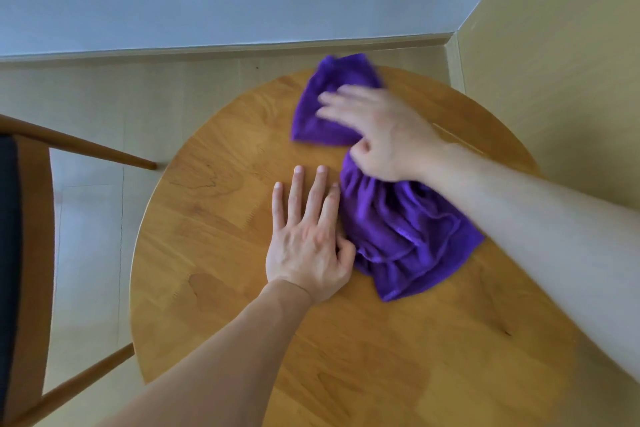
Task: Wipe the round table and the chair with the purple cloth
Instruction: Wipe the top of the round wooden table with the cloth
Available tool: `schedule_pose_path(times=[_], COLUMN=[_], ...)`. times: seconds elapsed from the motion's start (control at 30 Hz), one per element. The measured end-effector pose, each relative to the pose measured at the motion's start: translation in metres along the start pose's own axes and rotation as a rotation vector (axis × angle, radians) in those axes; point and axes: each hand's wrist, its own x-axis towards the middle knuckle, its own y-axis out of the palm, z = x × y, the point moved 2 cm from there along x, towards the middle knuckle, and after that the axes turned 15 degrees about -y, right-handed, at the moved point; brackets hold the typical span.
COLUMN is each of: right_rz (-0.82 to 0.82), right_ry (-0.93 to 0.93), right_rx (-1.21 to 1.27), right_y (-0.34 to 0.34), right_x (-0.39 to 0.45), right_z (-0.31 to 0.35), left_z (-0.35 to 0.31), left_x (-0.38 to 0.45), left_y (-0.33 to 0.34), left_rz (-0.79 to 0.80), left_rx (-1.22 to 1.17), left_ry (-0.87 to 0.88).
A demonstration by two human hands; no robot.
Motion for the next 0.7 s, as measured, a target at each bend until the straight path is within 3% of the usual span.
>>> schedule_pose_path(times=[0.1,0.2,0.23,0.3,0.43,0.53,0.6,0.7], right_rz=[-0.242,-0.227,-0.202,-0.162,0.003,0.050,-0.124,-0.362], right_ry=[0.493,0.890,0.914,0.781,0.188,-0.039,0.060,0.528], right_rx=[-0.007,-0.062,-0.084,-0.106,-0.073,0.042,0.006,-0.066], right_y=[-0.018,-0.020,-0.019,-0.013,0.021,0.021,0.012,-0.003], right_x=[-0.027,-0.015,-0.003,0.025,0.063,0.050,0.027,-0.026], right_z=[-0.041,-0.036,-0.029,-0.006,0.061,0.056,0.020,-0.024], left_z=[0.001,0.000,0.000,0.000,0.000,0.000,0.000,0.000], left_x=[0.001,0.000,0.000,0.000,0.000,0.000,0.001,0.001], left_y=[0.000,0.000,0.000,-0.001,-0.002,-0.003,-0.002,-0.001], left_rz=[0.004,0.001,0.001,0.006,0.021,0.009,-0.005,-0.006], left_rx=[0.008,0.013,0.018,0.025,0.037,0.032,0.016,0.007], left_ry=[0.005,0.010,0.011,0.008,0.006,0.010,0.014,0.015])
